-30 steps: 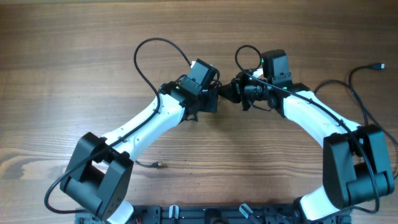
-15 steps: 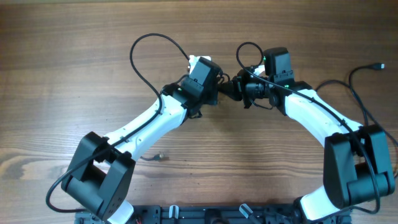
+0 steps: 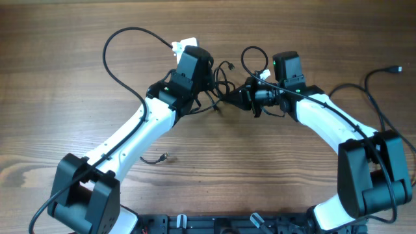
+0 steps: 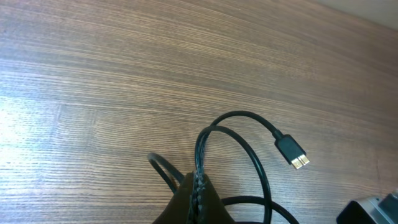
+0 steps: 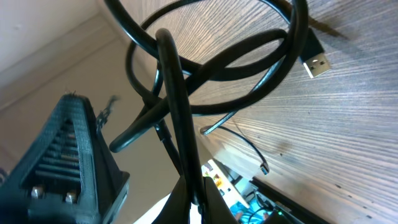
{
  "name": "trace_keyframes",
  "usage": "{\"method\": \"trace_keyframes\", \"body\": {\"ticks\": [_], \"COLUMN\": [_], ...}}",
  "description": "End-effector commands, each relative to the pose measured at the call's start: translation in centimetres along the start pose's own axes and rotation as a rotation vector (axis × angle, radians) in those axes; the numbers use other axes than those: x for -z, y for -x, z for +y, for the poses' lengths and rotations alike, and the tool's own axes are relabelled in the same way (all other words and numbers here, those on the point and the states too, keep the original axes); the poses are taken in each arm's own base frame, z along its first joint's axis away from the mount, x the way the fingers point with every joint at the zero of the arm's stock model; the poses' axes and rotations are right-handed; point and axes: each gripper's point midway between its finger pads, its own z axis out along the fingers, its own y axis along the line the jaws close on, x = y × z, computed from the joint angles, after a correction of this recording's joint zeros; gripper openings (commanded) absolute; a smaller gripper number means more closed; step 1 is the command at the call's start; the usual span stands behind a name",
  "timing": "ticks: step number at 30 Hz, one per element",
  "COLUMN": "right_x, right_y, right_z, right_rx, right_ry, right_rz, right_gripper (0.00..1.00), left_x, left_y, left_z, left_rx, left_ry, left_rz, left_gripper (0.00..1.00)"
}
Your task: Untangle cables
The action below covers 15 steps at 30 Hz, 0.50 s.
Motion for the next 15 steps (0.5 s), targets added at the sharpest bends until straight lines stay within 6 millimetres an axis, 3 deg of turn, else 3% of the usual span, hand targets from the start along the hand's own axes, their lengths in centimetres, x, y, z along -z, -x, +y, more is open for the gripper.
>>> {"method": "trace_keyframes", "body": {"ticks": [1,4,9,15], "right_x": [0.0,0.0,0.2,1.3], "right_y": [-0.8,-0.7,-1.6,-0.5], "right_z": [0.0,-0.2,-2.8,-8.4], "right_rx": [0.092,0.229,0.379,0.363], "right_ry": [0.007,-0.001,-0.077,-0.338], "right_rz": [0.033,0.030,0.073,0.002], "right_gripper": [0.04,0.04,0.04,0.04], "left_x": [0.4,0.4,0.0,-1.8], "left_y": [0.3,-0.6,-2.6,-5.3], "left_z": [0.3,1.0,2.3,2.5], "left_rx": [0.026,0.018,0.000,-0.008], "left_ry": [0.014,0.041,0.096,0.095], "left_rz": [-0.005,0.032,0.109,0.206], "left_gripper": [0.04,0.04,0.06,0.06]}}
